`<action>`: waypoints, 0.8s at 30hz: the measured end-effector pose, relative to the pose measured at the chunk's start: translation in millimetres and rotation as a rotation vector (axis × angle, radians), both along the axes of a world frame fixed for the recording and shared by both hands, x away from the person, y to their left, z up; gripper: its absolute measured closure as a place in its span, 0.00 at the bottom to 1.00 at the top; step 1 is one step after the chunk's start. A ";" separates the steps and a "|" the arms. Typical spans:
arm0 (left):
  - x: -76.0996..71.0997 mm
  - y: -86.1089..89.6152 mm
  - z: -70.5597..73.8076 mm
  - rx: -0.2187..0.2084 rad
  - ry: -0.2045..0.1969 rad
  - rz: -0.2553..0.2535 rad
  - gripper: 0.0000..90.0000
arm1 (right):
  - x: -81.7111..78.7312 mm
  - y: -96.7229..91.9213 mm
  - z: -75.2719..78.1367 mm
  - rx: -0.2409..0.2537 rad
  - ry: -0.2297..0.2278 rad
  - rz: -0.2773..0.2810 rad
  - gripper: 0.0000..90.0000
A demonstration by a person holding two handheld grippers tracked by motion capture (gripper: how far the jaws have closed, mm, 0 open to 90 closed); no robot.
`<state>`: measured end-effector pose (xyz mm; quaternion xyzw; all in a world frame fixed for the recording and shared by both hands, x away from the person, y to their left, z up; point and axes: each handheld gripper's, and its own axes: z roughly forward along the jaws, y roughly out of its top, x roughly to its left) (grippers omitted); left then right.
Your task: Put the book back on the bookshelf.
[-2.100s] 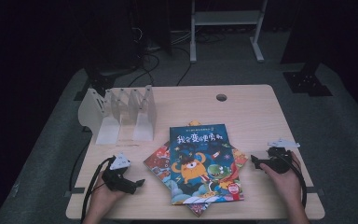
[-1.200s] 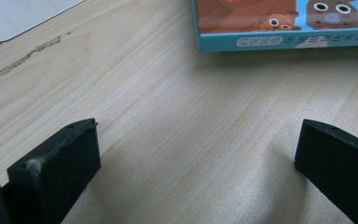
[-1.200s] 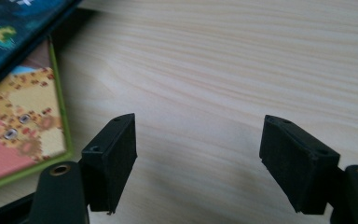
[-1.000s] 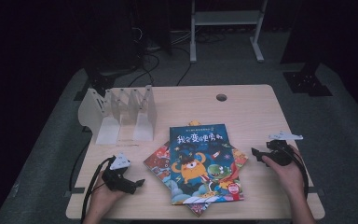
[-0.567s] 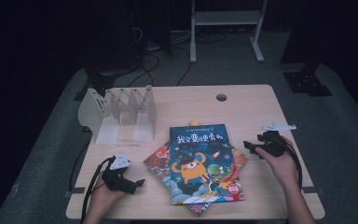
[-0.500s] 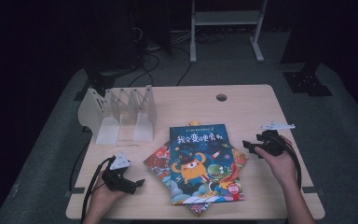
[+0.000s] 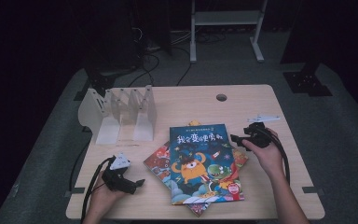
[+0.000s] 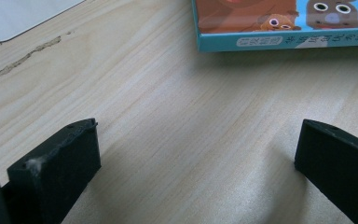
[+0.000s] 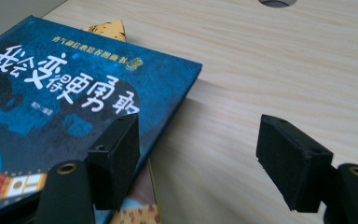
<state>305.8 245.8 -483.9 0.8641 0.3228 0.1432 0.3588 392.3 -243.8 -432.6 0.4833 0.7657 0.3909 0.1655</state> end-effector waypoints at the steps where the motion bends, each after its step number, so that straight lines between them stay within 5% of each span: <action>1: 0.0 0.0 0.0 0.000 0.000 0.000 0.00 | 1.9 1.9 0.5 0.002 0.001 0.003 0.32; 24: -0.1 0.2 0.0 0.002 0.001 -0.001 0.00 | 48.6 37.3 2.3 0.000 0.043 0.068 0.32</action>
